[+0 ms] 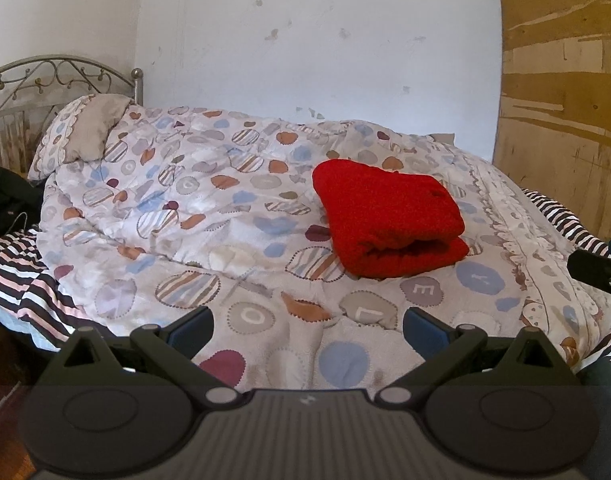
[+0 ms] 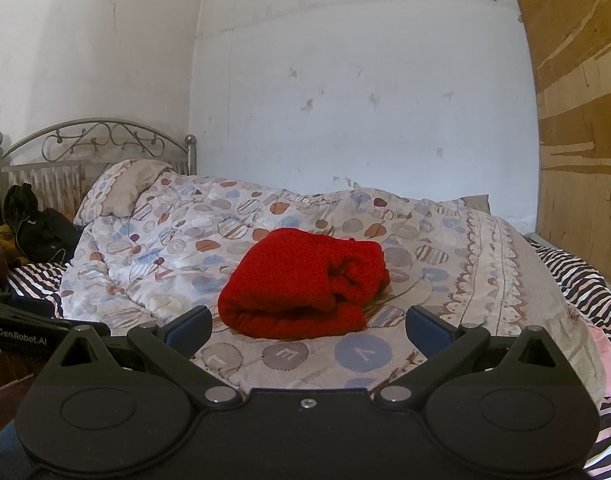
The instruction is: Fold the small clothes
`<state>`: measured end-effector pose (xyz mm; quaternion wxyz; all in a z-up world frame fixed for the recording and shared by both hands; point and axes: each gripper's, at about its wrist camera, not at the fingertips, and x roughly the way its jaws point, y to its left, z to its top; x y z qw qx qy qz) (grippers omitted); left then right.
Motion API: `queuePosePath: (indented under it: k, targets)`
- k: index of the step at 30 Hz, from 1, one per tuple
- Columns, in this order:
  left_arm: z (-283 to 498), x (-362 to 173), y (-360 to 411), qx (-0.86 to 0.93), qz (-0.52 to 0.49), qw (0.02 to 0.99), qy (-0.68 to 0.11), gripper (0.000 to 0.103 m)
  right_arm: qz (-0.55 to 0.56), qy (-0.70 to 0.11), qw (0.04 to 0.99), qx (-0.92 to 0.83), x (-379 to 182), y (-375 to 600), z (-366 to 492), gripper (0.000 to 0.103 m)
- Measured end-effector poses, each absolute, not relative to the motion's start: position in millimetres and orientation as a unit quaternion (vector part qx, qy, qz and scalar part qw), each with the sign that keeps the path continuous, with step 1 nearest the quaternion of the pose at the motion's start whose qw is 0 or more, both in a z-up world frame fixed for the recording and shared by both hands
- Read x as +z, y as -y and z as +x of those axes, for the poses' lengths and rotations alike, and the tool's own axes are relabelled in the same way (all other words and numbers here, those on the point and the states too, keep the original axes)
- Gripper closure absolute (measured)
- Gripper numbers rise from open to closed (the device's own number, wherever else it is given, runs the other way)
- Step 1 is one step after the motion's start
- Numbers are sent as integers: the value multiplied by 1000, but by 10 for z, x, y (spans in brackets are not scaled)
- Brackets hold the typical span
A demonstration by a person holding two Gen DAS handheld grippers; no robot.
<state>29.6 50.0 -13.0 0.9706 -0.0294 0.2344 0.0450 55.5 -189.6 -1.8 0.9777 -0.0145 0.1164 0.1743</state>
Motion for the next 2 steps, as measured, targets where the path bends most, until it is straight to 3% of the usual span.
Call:
queuePosePath:
  k: [2]
  targets:
    - [297, -129, -496, 45, -30, 970, -236, 0, -14, -116, 978, 174, -20, 1895, 550, 0]
